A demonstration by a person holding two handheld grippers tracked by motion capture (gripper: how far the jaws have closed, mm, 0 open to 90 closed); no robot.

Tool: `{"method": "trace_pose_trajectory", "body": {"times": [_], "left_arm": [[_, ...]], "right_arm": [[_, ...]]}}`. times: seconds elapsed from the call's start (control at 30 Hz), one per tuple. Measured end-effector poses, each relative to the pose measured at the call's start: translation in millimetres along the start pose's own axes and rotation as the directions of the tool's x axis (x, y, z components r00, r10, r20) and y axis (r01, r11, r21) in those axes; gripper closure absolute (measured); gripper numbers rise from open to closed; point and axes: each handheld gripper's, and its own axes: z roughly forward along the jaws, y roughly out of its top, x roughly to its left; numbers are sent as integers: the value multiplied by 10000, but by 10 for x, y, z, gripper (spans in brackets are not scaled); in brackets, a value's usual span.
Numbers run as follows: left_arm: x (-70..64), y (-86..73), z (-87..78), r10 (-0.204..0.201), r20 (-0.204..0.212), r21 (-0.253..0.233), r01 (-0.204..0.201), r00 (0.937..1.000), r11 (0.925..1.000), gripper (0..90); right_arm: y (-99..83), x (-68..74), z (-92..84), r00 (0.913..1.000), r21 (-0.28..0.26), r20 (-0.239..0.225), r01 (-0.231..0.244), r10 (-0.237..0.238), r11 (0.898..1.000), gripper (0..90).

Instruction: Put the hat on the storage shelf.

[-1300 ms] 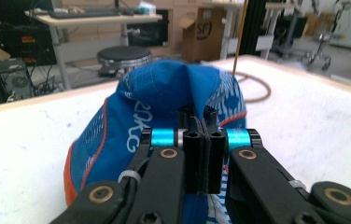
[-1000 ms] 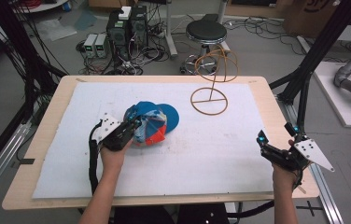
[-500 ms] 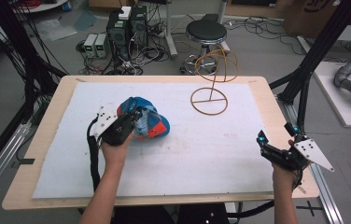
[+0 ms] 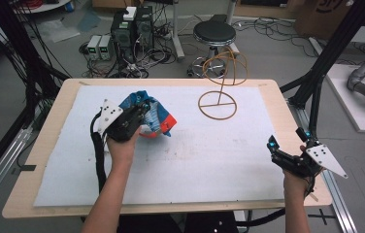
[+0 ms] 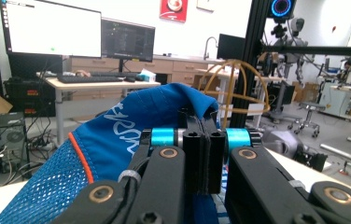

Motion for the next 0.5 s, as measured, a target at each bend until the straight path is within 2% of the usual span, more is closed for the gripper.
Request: {"method": "trace_pose_trajectory", "body": {"times": [0.17,0.5], "left_arm": [[-32,151,71,30,11,-165,-30,10000,9999,891],[-148,541,254,365,35,-675,-362,9993,9971,891]], "right_arm": [[1,7,3,10000,10,-19,-14,14,10000,43],[-1,0,4,10000,1,33,-48,48,10000,43]]}}
